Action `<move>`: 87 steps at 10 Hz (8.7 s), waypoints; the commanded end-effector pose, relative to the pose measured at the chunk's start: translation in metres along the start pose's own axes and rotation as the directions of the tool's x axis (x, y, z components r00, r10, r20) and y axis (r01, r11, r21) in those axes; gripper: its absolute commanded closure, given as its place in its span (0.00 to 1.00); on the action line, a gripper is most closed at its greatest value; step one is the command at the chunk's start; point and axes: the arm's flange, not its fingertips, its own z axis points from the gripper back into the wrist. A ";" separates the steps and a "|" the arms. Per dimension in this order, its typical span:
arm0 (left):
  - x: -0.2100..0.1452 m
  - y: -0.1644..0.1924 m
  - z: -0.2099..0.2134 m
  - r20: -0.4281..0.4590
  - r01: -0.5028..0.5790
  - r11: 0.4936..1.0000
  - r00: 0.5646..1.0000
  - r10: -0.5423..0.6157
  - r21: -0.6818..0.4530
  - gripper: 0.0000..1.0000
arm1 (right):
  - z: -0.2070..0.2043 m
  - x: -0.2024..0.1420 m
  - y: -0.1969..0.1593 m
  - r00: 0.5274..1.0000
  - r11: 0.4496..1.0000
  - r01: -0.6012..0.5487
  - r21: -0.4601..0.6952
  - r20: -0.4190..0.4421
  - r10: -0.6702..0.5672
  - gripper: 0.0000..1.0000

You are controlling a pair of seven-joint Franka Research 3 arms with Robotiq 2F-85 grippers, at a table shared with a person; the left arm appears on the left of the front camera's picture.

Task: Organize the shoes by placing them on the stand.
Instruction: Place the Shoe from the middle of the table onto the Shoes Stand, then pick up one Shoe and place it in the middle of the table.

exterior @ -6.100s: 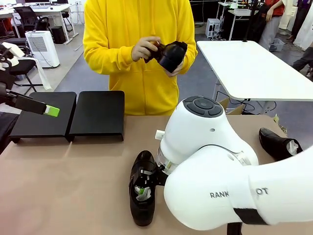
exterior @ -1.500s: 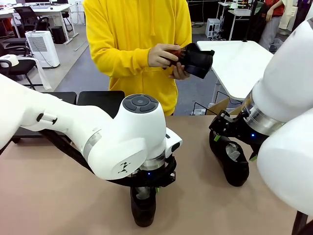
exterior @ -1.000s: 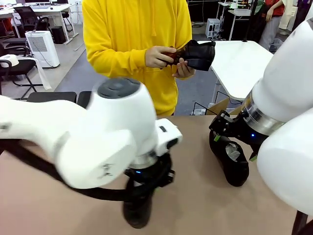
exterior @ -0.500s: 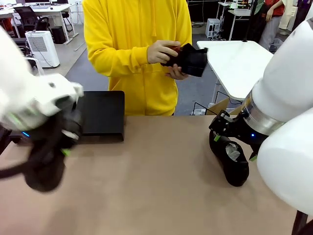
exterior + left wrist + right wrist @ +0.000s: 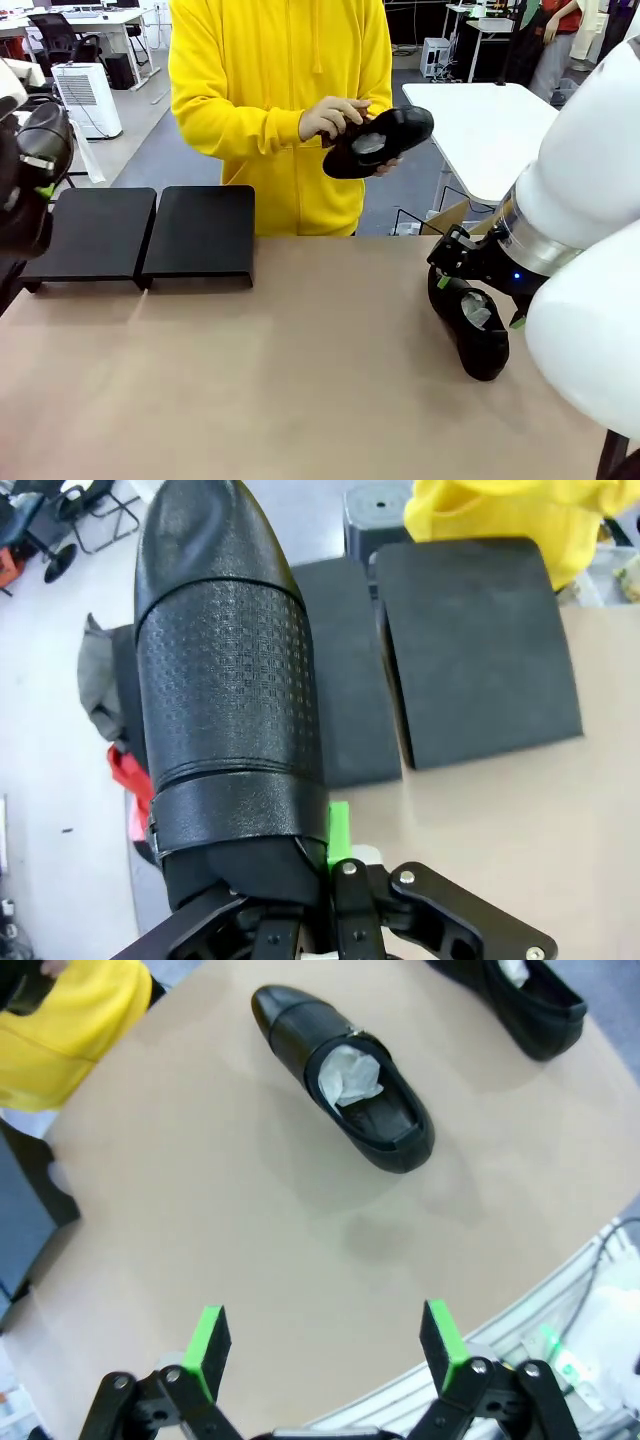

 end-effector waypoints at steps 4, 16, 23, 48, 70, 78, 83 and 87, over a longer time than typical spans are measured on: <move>0.057 0.038 -0.078 -0.012 -0.035 0.999 0.999 0.035 -0.035 1.00 | -0.001 0.003 0.001 1.000 1.000 -0.014 0.017 -0.009 0.014 0.00; 0.046 0.057 -0.143 -0.111 0.007 1.000 0.994 -0.006 0.012 1.00 | -0.001 0.003 0.001 1.000 1.000 -0.014 0.017 -0.009 0.014 0.00; 0.039 0.080 -0.181 -0.112 0.057 0.997 0.992 -0.050 0.053 1.00 | -0.001 0.003 0.001 1.000 1.000 -0.014 0.017 -0.009 0.014 0.00; -0.003 0.023 -0.123 0.093 0.028 1.000 0.995 -0.028 0.009 0.39 | -0.001 0.003 0.001 1.000 1.000 -0.014 0.017 -0.009 0.014 0.00; -0.070 -0.040 -0.025 -0.281 0.046 0.936 0.947 -0.152 -0.350 0.39 | -0.084 0.085 0.026 0.837 0.885 -0.463 0.053 -0.301 0.457 0.00; -0.070 -0.040 -0.025 -0.281 0.046 0.936 0.947 -0.152 -0.350 0.39 | -0.107 0.057 0.030 0.777 0.814 -0.580 0.015 -0.288 0.559 0.00; -0.070 -0.040 -0.025 -0.281 0.046 0.936 0.947 -0.152 -0.350 0.39 | -0.065 0.005 0.005 0.793 0.839 -0.544 0.033 -0.307 0.526 0.00; -0.070 -0.040 -0.025 -0.281 0.046 0.936 0.947 -0.152 -0.350 0.39 | -0.053 -0.021 -0.002 0.791 0.840 -0.543 -0.003 -0.338 0.510 0.00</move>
